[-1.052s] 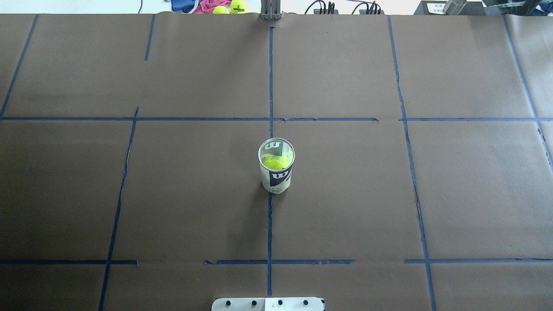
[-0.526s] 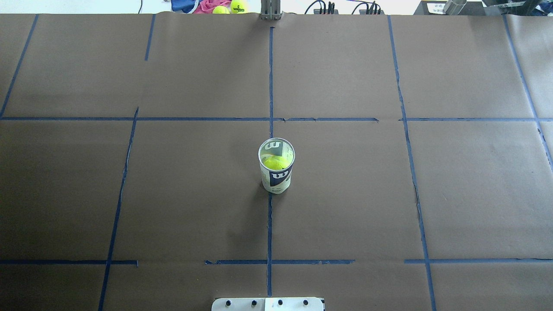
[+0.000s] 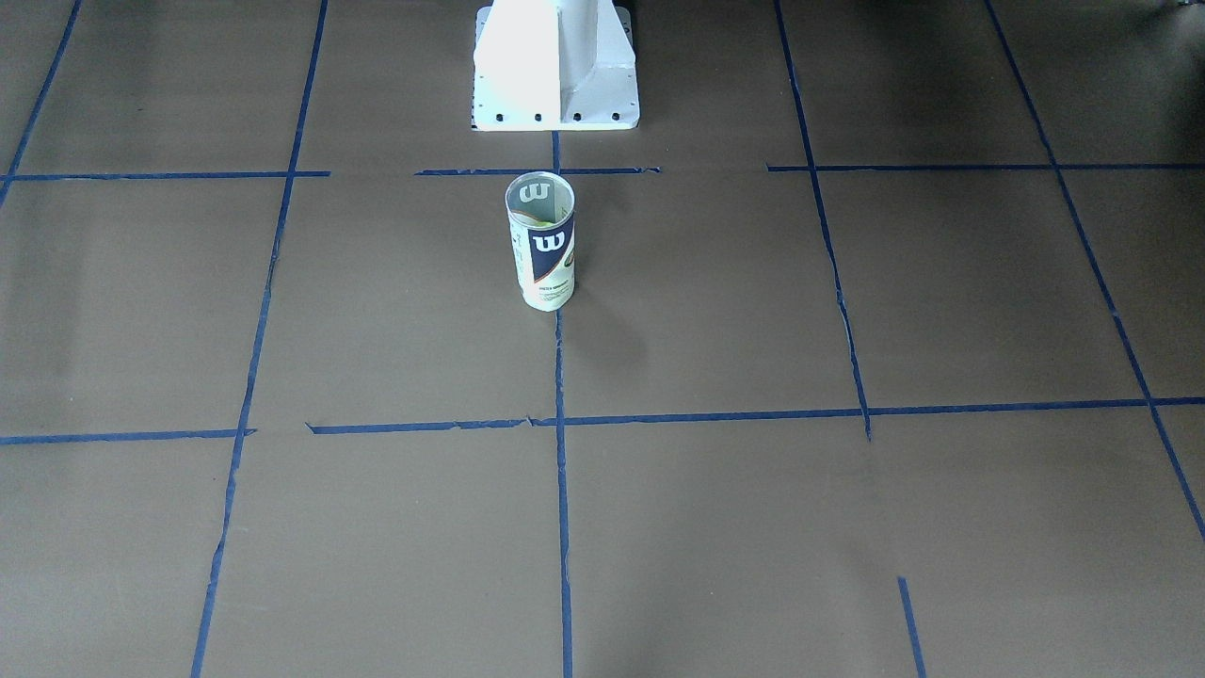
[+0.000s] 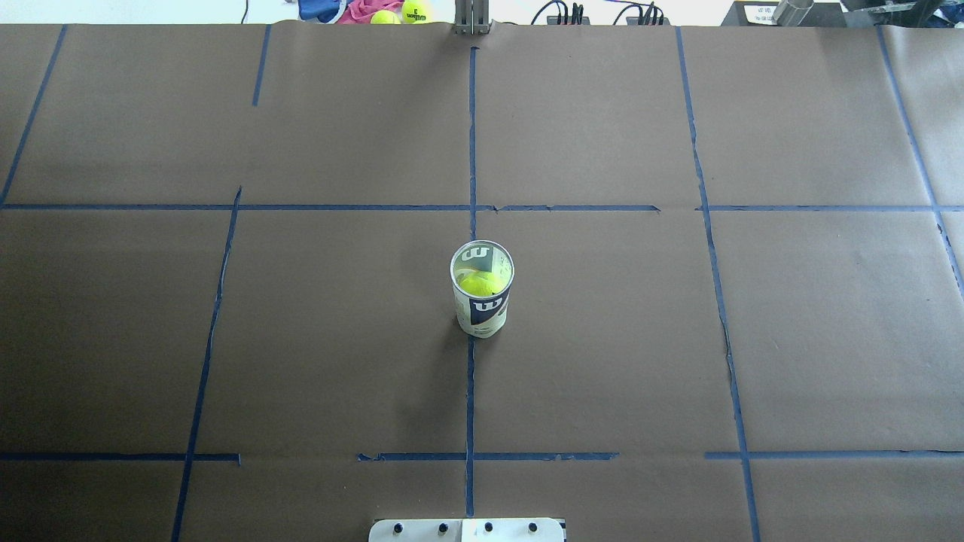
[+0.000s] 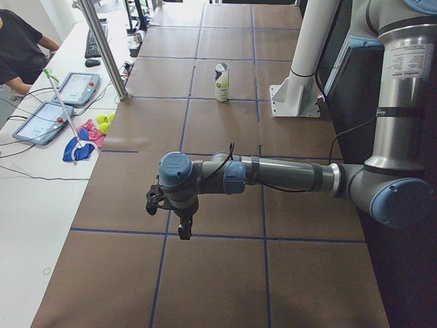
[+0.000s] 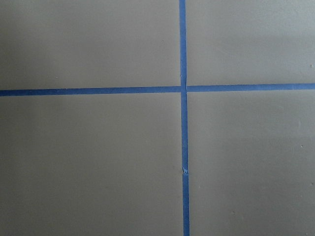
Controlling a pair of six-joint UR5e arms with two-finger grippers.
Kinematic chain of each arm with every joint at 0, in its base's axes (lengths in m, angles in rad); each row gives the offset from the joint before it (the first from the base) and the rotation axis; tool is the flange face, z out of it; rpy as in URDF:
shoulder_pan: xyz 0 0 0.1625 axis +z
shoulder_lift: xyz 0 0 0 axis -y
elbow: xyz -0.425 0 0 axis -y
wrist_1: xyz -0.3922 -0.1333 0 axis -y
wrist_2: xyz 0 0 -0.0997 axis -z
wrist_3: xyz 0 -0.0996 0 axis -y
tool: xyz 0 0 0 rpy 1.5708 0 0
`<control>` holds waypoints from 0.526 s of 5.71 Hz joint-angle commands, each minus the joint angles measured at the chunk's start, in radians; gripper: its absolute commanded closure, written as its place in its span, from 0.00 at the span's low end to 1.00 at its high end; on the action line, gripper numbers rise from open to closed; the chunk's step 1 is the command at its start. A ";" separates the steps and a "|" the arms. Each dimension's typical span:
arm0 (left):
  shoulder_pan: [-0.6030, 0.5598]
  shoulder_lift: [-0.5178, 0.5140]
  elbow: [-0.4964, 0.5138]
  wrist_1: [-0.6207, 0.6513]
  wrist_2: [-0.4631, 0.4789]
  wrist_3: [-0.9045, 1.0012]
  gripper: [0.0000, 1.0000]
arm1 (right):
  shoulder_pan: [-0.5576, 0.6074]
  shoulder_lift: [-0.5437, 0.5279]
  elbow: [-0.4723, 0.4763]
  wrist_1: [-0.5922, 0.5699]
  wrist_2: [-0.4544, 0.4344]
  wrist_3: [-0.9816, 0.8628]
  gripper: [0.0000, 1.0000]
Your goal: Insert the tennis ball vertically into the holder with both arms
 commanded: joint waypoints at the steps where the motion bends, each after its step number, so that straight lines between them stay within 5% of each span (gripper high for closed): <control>1: 0.000 0.007 -0.009 0.003 0.000 0.000 0.00 | 0.001 -0.008 0.022 0.000 0.000 0.000 0.00; 3: 0.000 0.011 -0.011 0.002 0.000 0.000 0.00 | -0.001 0.000 0.013 0.000 -0.002 -0.001 0.00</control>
